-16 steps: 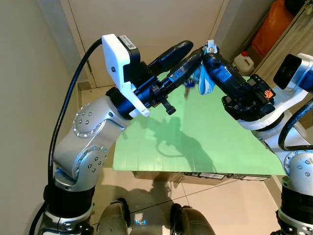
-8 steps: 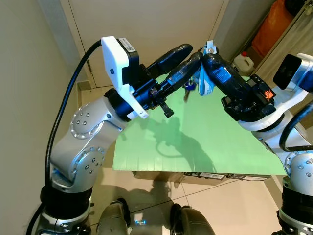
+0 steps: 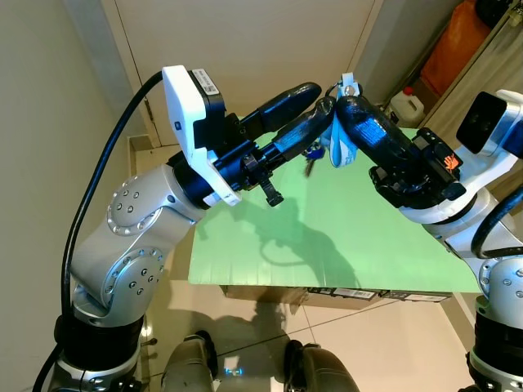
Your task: Hang keys on a hook
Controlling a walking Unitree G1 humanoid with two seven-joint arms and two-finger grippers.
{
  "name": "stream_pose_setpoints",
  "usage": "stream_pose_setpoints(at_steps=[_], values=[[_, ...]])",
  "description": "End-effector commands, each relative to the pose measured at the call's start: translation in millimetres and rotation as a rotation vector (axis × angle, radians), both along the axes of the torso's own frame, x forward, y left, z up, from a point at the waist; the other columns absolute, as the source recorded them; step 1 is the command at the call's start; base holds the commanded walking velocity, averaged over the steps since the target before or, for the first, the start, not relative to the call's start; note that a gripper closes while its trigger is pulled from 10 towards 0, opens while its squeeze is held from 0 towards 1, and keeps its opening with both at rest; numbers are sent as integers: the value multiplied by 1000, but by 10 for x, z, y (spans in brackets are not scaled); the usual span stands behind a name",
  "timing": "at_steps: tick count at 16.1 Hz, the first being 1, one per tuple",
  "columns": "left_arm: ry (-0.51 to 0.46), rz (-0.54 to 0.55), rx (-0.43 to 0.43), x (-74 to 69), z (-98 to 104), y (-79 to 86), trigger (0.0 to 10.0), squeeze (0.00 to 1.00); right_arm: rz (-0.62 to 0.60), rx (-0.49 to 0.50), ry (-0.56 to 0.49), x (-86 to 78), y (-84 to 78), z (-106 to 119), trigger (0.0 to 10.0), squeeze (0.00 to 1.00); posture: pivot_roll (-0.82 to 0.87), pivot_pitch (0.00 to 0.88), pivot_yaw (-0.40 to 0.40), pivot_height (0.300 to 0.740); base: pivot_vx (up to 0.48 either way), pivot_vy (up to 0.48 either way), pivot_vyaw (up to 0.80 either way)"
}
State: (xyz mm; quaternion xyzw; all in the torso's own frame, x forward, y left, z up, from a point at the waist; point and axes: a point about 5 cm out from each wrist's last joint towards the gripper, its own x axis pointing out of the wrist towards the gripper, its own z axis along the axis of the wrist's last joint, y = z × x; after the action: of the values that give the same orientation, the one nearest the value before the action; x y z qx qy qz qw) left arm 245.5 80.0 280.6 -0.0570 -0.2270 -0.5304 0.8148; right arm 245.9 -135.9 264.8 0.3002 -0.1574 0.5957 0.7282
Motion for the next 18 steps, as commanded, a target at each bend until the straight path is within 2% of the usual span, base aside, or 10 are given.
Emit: stream_pose_setpoints(at_steps=[1,3,4,5,18], values=[[-5,-91,43,-106,-25,-117,10000,0,67,-31,-35,-94,92,34,0,0,1,153,-70,740,0,0,0],[-4,-95,44,-109,-23,-107,10000,0,77,-38,-34,-96,98,29,0,0,1,153,-70,740,0,0,0],[-2,-103,43,-113,-23,-102,6157,0,84,-45,-33,-98,104,24,0,0,1,153,-70,740,0,0,0],[-1,-109,39,-116,-22,-97,0,0,92,-53,-32,-101,112,17,0,0,1,153,-70,740,0,0,0],[1,-108,20,-113,-13,-78,0,0,139,-89,-29,-174,216,-35,0,0,2,153,-70,740,0,0,0]])
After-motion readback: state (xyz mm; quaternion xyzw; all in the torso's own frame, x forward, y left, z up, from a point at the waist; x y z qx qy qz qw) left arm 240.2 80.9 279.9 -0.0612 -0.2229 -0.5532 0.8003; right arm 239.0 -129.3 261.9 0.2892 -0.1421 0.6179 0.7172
